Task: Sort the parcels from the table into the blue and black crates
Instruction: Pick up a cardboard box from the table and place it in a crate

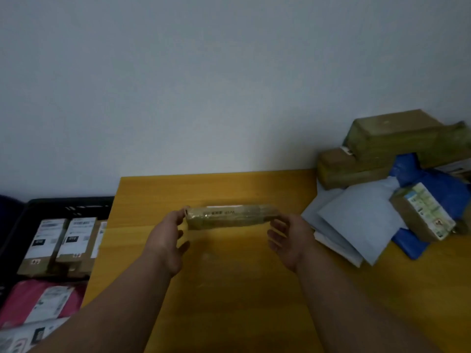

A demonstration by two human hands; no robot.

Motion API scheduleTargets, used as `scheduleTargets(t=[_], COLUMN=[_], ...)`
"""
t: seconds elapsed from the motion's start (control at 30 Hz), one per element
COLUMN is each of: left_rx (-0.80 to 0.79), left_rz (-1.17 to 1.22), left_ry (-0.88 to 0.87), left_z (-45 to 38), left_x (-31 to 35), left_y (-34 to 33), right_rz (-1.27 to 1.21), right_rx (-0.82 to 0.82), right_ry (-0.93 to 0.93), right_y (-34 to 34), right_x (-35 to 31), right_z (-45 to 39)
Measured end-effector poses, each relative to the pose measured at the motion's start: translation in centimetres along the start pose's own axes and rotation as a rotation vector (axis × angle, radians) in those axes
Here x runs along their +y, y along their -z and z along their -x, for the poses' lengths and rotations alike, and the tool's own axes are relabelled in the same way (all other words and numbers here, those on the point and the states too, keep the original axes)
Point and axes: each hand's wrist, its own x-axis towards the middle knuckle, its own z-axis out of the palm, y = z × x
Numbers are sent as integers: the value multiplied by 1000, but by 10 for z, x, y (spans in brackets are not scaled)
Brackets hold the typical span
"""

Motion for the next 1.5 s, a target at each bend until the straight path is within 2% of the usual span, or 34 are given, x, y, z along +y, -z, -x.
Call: scheduleTargets(t=[0.13, 0.33, 0.73, 0.97, 1.2, 1.5], left_rx=[-136, -142, -208, -173, -57, 113], left_rz=[104, 206, 163, 236, 291, 481], left_ry=[-45, -142, -227, -218, -185, -182], left_z=[33, 67, 110, 123, 137, 134], left_x=[2, 2, -2, -15, -37, -48], left_y=[37, 84, 136, 146, 151, 225], right_rz=[-167, -226, -242, -140, 87, 424], right_rx=[-105, -166, -252, -288, -312, -588], right_ry=[30, 116, 221, 186, 74, -72], right_y=[-16, -41, -49, -43, -26, -69], right_x=[20, 45, 78, 85, 107, 154], right_z=[48, 113, 170, 175, 170, 188])
